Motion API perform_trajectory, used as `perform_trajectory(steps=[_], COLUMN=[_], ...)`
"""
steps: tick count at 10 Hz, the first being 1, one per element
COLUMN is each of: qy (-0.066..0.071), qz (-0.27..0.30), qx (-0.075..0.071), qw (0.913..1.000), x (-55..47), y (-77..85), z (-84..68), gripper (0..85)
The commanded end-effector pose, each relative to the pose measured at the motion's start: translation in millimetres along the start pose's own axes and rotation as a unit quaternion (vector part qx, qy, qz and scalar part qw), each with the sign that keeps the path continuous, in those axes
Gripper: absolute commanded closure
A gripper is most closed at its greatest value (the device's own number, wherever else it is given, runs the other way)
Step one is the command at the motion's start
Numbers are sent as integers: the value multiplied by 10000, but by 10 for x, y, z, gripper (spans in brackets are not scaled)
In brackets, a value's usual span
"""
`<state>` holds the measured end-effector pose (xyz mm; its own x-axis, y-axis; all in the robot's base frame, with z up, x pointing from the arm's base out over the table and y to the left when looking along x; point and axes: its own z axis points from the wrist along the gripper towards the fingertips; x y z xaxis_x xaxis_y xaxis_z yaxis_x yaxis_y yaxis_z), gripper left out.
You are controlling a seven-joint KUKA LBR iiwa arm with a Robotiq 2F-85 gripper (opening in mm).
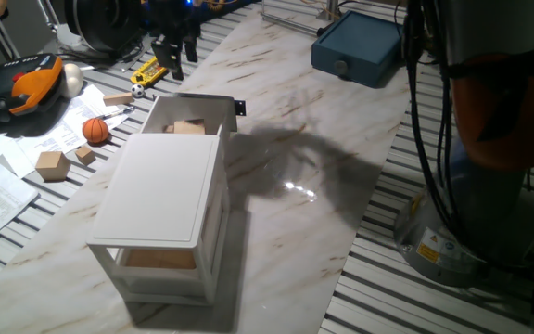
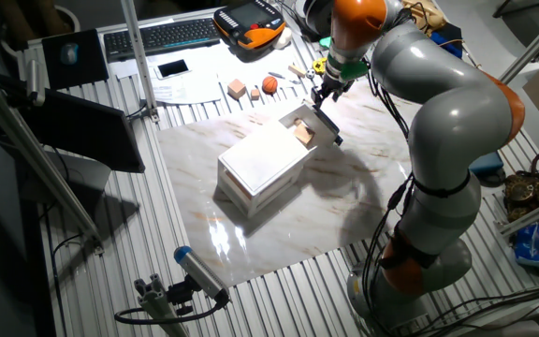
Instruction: Take something out of a drawer
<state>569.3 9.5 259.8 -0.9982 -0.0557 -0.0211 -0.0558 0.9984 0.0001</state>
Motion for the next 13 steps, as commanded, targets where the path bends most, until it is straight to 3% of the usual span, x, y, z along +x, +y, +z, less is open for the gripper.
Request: perform_trajectory(steps=[1, 2, 3, 4, 5, 6, 7, 8, 9, 10, 11, 12, 13], qy=[-84, -140, -160, -57, -38, 116, 243, 247, 158, 225, 207, 139, 141], qz=[854, 1202, 1580, 1867, 2256, 2881, 3310, 3461, 3769, 4002, 4115, 4288, 4607], qx=[-150, -34, 12, 45, 101, 27, -162, -190, 94, 132, 219, 196, -173], qw=[9962, 9926, 9873, 9824, 9742, 9575, 9432, 9377, 9261, 9161, 9109, 9031, 8873], x=[68, 100, 113, 101, 111, 131, 154, 167, 224, 277, 350, 397, 419], y=[50, 98, 159, 224, 286, 332, 371, 386, 434, 442, 424, 423, 425], z=[-59, -61, -43, -33, -42, -60, -43, -18, -27, 7, 58, 150, 272], gripper=[680, 850, 850, 850, 850, 850, 850, 850, 850, 850, 850, 850, 850])
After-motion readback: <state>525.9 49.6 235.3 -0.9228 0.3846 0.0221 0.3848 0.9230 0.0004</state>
